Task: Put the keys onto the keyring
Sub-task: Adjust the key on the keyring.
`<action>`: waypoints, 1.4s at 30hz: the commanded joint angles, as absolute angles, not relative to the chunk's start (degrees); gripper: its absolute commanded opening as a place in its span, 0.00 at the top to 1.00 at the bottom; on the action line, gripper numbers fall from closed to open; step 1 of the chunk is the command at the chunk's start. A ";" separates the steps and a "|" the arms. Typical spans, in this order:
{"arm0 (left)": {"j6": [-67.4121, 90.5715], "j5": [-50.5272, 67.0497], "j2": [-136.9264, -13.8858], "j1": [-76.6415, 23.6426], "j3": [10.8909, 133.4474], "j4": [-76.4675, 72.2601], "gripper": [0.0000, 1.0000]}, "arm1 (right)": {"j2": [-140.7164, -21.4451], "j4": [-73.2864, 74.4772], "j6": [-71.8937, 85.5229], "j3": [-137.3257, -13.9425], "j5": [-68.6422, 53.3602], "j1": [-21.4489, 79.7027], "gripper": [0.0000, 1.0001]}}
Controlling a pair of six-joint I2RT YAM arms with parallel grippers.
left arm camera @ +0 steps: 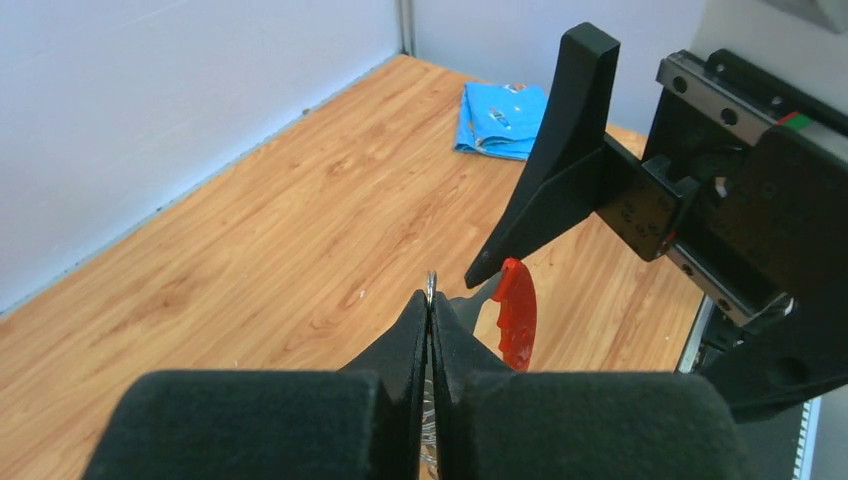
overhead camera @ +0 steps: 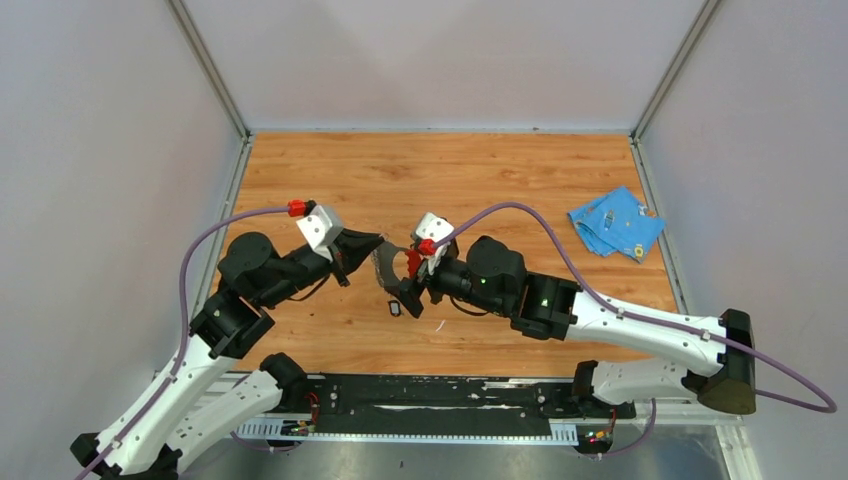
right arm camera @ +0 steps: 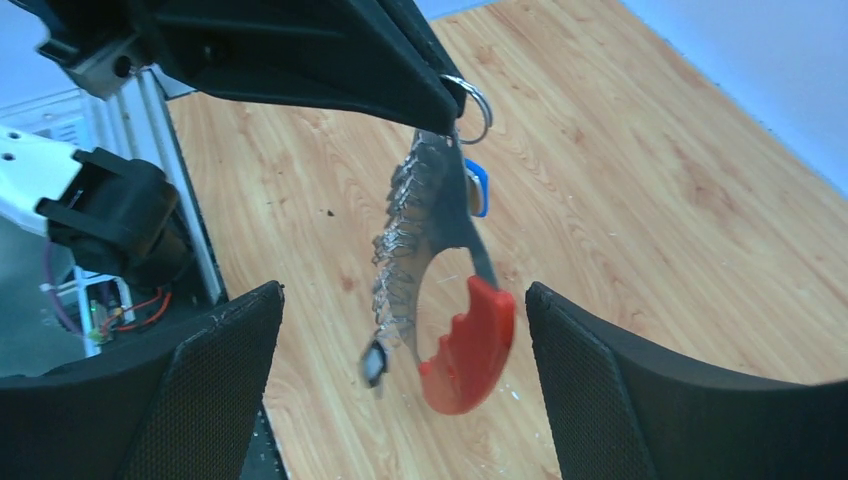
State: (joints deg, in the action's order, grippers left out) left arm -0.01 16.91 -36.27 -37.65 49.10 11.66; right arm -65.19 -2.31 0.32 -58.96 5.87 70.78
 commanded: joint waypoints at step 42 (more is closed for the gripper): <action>-1.12 19.68 -33.77 -37.80 48.02 8.88 1.00 | -68.79 -14.20 6.16 -54.91 -0.18 68.74 0.68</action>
